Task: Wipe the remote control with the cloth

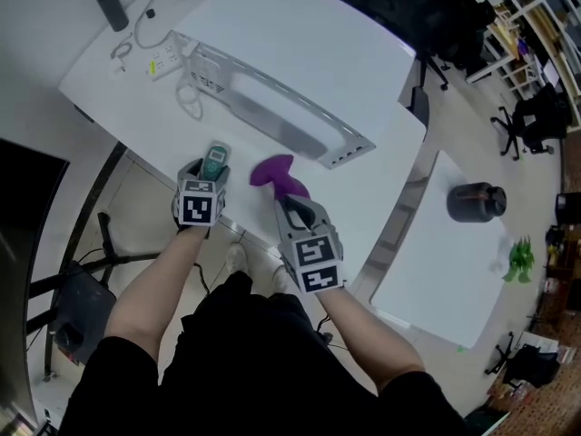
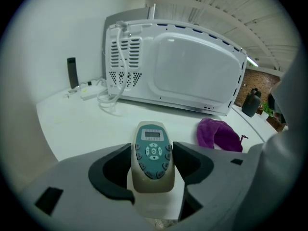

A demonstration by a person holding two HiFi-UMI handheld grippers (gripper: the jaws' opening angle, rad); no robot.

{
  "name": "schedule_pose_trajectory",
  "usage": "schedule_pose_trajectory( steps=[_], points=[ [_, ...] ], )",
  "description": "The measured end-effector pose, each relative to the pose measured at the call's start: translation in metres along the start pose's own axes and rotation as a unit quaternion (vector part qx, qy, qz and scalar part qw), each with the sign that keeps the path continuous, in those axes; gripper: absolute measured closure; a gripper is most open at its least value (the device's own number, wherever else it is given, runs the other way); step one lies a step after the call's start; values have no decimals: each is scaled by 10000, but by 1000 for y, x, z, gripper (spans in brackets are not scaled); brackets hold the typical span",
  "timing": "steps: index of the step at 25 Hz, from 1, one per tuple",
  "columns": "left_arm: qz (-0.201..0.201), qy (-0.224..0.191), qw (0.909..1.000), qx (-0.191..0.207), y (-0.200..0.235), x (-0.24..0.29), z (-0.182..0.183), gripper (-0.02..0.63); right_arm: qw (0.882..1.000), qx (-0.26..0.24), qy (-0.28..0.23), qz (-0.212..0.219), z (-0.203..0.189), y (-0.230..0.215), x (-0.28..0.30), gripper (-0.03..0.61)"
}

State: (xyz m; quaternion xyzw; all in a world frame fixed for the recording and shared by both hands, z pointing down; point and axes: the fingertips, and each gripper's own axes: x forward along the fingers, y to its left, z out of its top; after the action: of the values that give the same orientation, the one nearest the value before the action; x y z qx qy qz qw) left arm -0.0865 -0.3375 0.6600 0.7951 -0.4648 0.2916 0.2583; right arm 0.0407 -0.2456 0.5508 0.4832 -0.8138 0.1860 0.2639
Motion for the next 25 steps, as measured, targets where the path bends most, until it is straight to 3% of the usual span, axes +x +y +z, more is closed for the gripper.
schedule_pose_trajectory(
  steps=[4,8,14,16,17,21,25],
  points=[
    [-45,-122,9999,70,-7,-19,3,353,9982,-305,452,-246,-19,-27,29,361],
    [-41,-222,9996,153,-12,-36,1,353,9931,-573,1001,-236,-50,-39,68,301],
    [40,-412,9986,323,-21,-63,0,353,9833,-820,1620,-97,-74,-45,108,311],
    [10,-457,9985,310,-29,-77,2,353,9832,-763,1655,-118,-75,-48,111,427],
    [5,-480,9984,301,-33,-83,3,353,9837,-754,1627,-128,-73,-49,109,434],
    [179,-687,9963,478,-44,-110,4,353,9902,-762,1167,85,-57,-38,81,453],
    [231,-961,9931,624,-81,-151,13,353,9950,-818,400,399,-22,-15,7,456]
  ],
)
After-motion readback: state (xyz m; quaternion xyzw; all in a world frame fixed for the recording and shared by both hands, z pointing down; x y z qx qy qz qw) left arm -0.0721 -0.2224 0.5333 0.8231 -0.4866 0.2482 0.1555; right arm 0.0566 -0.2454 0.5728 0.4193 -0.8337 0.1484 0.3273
